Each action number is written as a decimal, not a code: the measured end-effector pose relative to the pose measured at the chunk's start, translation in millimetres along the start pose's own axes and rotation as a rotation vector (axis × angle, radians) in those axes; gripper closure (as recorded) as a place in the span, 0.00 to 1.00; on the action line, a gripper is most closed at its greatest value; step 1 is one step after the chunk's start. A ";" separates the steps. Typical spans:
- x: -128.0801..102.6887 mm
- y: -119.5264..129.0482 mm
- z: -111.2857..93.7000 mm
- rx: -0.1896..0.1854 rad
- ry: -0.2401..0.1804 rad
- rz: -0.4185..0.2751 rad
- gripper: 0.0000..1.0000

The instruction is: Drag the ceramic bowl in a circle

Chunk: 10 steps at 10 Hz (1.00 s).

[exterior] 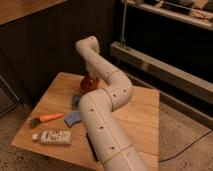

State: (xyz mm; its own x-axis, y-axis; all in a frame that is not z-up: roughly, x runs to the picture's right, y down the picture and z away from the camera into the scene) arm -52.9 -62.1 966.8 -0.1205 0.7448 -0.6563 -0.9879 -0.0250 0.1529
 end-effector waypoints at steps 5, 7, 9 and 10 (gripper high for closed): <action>47.7 -7.6 -0.8 -0.107 -0.007 -0.042 1.00; 95.6 -40.5 1.6 -0.046 0.002 -0.071 1.00; 144.6 -71.4 7.1 0.022 0.021 -0.089 1.00; 161.6 -78.3 10.0 0.048 0.033 -0.095 1.00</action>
State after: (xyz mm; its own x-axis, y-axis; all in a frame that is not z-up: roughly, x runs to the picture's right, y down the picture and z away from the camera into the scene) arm 5.9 66.9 856.2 -0.0301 0.7196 -0.6937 -0.9894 0.0773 0.1231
